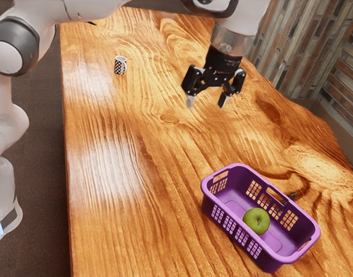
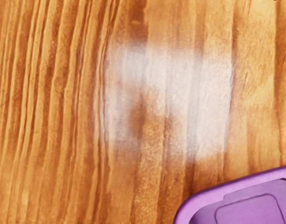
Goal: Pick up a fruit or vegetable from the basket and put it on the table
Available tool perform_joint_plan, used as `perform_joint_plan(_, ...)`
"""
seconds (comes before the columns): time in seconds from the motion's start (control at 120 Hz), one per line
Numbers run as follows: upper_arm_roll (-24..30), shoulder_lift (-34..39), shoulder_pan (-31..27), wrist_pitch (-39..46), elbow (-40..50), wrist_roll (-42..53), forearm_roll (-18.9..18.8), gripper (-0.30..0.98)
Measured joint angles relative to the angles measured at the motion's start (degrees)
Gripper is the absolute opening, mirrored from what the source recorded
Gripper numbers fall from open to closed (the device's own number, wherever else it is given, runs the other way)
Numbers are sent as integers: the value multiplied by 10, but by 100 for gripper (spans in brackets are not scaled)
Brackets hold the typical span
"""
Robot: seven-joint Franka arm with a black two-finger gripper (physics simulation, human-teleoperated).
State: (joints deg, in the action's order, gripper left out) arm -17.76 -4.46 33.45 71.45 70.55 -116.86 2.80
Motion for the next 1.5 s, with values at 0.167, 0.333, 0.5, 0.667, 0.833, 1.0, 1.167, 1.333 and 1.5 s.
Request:
perform_joint_plan(0.167, 10, -2, 0, 5, -2, -58, 16, 69)
perform_joint_plan(0.333, 25, -21, 1, 20, -17, 33, -15, 69)
perform_joint_plan(0.5, 99, -115, -60, 88, -85, 216, -46, 69)
perform_joint_plan(0.667, 254, -112, -157, 154, -30, 367, -54, 69)
perform_joint_plan(0.833, 305, -141, -165, 232, -3, 482, -58, 69)
perform_joint_plan(1.0, 309, -169, -172, 282, 15, 569, -56, 69)
perform_joint_plan(1.167, 308, -191, -184, 307, 16, 635, -53, 69)
perform_joint_plan(1.333, 308, -181, -179, 338, 66, 685, -52, 69)
perform_joint_plan(1.5, 306, -174, -179, 370, 95, 723, -45, 69)
